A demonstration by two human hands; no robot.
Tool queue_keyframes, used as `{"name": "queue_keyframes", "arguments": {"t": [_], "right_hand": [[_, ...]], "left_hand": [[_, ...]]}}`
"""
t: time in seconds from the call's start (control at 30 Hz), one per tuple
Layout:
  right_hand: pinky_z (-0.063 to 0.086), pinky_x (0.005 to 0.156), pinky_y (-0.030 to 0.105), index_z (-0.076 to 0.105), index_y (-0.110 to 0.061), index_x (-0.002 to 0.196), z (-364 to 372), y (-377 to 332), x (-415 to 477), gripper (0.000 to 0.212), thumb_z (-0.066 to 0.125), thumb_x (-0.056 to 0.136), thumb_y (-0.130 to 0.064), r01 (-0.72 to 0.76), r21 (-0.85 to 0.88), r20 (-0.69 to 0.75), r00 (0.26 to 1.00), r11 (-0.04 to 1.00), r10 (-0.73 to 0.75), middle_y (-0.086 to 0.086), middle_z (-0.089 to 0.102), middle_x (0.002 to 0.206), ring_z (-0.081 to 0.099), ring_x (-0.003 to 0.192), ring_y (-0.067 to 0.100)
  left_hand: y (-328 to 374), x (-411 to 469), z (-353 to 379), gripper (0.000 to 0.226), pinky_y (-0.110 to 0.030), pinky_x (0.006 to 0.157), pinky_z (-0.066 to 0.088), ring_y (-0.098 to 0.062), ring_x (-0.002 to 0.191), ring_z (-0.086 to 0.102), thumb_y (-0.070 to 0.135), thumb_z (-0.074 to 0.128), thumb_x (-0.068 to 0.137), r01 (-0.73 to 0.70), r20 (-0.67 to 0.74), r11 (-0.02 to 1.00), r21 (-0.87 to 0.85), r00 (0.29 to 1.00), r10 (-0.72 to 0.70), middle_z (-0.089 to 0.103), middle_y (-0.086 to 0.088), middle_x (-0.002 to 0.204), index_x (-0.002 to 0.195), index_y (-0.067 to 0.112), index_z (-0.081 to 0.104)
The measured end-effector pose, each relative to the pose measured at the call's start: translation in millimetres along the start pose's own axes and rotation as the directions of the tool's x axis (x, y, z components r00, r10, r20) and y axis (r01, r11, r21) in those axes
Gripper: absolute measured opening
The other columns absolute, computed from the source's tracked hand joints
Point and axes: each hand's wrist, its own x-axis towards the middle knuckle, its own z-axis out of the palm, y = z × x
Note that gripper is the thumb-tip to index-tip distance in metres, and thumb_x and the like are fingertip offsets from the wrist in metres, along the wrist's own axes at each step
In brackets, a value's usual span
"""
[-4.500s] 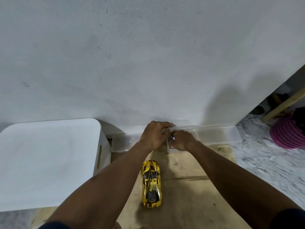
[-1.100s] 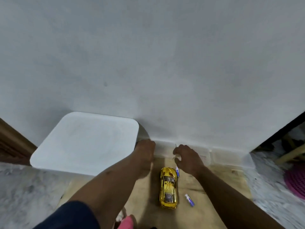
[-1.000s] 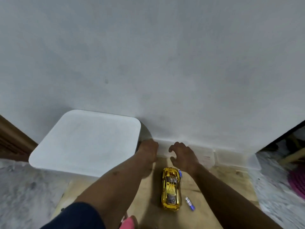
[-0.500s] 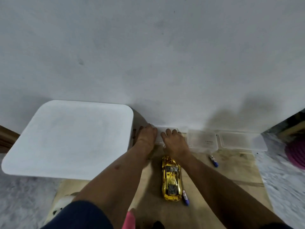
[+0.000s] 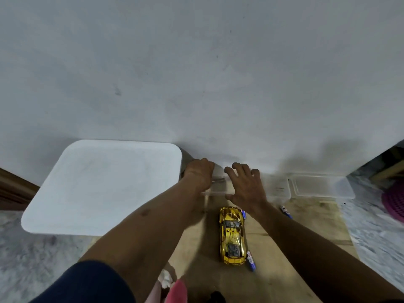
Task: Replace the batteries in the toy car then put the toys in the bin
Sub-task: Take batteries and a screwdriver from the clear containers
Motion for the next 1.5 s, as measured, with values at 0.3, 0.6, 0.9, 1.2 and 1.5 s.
{"name": "queue_keyframes", "arguments": {"t": [0.3,0.6,0.9,1.2,1.5], "right_hand": [[0.054,0.072,0.031,0.070,-0.019,0.107,-11,-3,-7,0.024,0.058,0.087,-0.019,0.021,0.370,0.082,0.995,0.929,-0.056,0.000,0.070,0.104,0.067,0.087,0.022],[0.055,0.080,0.040,0.058,-0.011,0.123,-16,-32,49,0.025,0.048,0.100,-0.017,-0.174,0.069,0.384,0.913,0.982,0.135,0.008,0.067,0.116,0.067,0.104,0.028],[0.052,0.089,0.035,0.063,-0.007,0.116,-5,-29,54,0.024,0.045,0.102,-0.013,-0.001,0.020,0.420,0.907,1.000,-0.007,0.012,0.066,0.122,0.065,0.108,0.027],[0.053,0.076,0.036,0.051,-0.016,0.132,-21,1,17,0.046,0.058,0.088,-0.004,0.110,0.255,0.288,0.940,0.961,-0.184,0.008,0.057,0.120,0.063,0.100,0.028],[0.041,0.070,0.029,0.054,-0.019,0.111,-38,32,-18,0.033,0.056,0.093,-0.048,0.115,0.192,0.186,0.971,0.975,-0.151,-0.004,0.057,0.101,0.049,0.084,0.014]], "left_hand": [[-13,7,-29,0.044,-0.038,0.094,0.054,-0.030,0.115,0.061,0.007,0.060,0.088,-0.016,-0.050,0.993,-0.115,0.999,0.010,0.056,-0.010,0.130,0.131,0.012,0.058],[-18,20,-25,0.037,-0.037,0.096,0.054,-0.026,0.110,0.064,0.004,0.064,0.089,0.020,-0.037,0.990,-0.139,0.999,-0.025,0.065,-0.009,0.125,0.124,0.012,0.066],[-17,21,-24,0.037,-0.038,0.095,0.054,-0.027,0.114,0.063,0.005,0.061,0.088,0.027,-0.062,0.990,-0.139,0.997,-0.036,0.063,-0.009,0.128,0.124,0.012,0.066],[-12,5,-23,0.042,-0.041,0.093,0.055,-0.029,0.113,0.063,0.004,0.059,0.087,0.024,-0.063,0.986,-0.163,0.997,-0.034,0.061,-0.009,0.127,0.128,0.014,0.062],[4,-23,3,0.051,-0.044,0.088,0.057,-0.032,0.110,0.064,0.001,0.061,0.082,0.030,-0.014,0.992,-0.119,0.999,-0.032,0.060,-0.008,0.126,0.131,0.017,0.058]]}}
